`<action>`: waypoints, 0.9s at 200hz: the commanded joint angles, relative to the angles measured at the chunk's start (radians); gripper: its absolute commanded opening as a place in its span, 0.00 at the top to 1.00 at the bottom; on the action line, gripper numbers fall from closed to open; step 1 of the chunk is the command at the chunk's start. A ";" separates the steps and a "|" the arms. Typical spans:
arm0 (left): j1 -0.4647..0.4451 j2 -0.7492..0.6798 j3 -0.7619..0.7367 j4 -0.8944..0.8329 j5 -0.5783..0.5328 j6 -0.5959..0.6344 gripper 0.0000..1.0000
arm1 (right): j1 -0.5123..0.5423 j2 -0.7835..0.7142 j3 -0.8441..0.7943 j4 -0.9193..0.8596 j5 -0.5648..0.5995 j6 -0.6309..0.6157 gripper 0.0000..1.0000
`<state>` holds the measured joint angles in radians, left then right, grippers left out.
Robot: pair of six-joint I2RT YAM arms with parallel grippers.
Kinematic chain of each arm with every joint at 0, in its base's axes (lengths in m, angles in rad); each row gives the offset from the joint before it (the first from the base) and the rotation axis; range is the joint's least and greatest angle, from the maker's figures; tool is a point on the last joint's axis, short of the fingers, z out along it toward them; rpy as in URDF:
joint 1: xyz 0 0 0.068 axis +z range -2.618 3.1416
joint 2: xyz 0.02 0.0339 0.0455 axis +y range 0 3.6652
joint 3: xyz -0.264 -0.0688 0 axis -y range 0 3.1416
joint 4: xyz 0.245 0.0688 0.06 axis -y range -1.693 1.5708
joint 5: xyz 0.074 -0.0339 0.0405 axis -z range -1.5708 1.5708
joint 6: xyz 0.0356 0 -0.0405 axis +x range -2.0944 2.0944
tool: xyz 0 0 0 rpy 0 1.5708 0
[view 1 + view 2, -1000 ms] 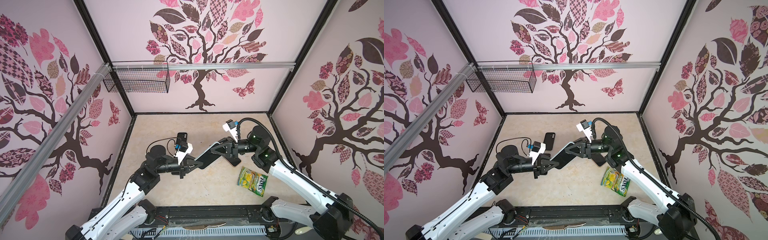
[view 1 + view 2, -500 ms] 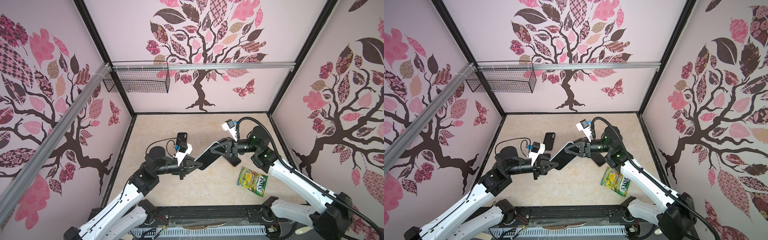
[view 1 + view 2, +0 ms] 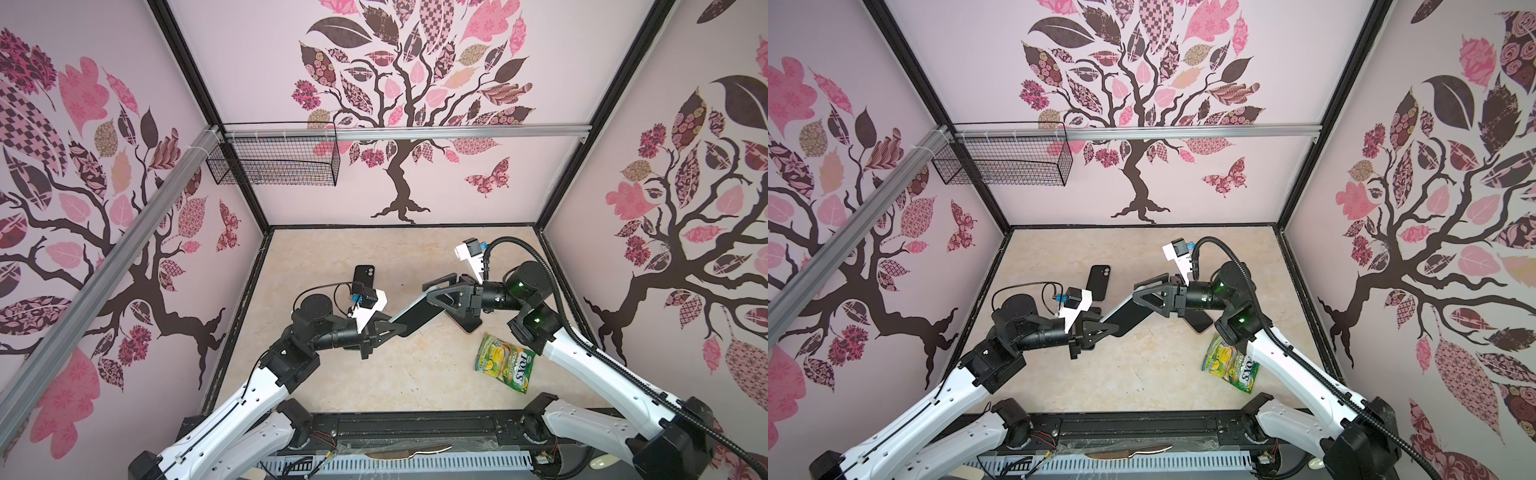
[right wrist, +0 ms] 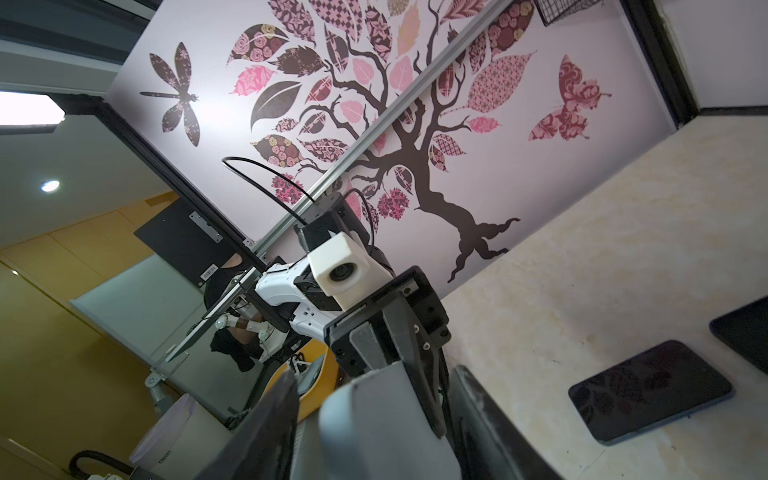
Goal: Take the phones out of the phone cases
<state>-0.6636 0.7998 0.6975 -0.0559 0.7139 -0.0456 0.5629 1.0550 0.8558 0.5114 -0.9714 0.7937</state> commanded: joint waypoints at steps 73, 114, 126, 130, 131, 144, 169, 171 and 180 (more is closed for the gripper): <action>-0.007 -0.007 -0.007 0.068 0.039 0.016 1.00 | 0.001 -0.003 0.048 -0.112 -0.055 -0.148 0.36; -0.012 0.001 -0.004 0.070 0.041 0.021 1.00 | 0.001 0.003 0.051 -0.101 -0.050 -0.124 0.42; -0.014 0.003 -0.001 0.072 0.042 0.023 1.00 | 0.000 0.002 0.049 -0.091 -0.050 -0.116 0.41; -0.014 0.005 -0.001 0.072 0.042 0.024 1.00 | 0.001 0.002 0.049 -0.086 -0.050 -0.113 0.40; -0.014 0.006 0.000 0.071 0.042 0.024 1.00 | 0.000 0.002 0.049 -0.085 -0.050 -0.112 0.39; -0.017 0.012 0.004 0.070 0.047 0.026 1.00 | 0.000 0.001 0.049 -0.074 -0.050 -0.105 0.36; -0.019 0.020 0.004 0.071 0.051 0.027 1.00 | 0.001 0.002 0.051 -0.068 -0.053 -0.099 0.35; -0.019 0.019 0.005 0.072 0.050 0.027 1.00 | 0.000 0.002 0.051 -0.068 -0.053 -0.097 0.35; -0.021 0.019 0.006 0.074 0.049 0.026 1.00 | 0.001 0.003 0.051 -0.069 -0.053 -0.097 0.37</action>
<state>-0.6769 0.8234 0.6971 -0.0521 0.7448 -0.0299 0.5625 1.0569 0.8612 0.4084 -1.0084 0.6922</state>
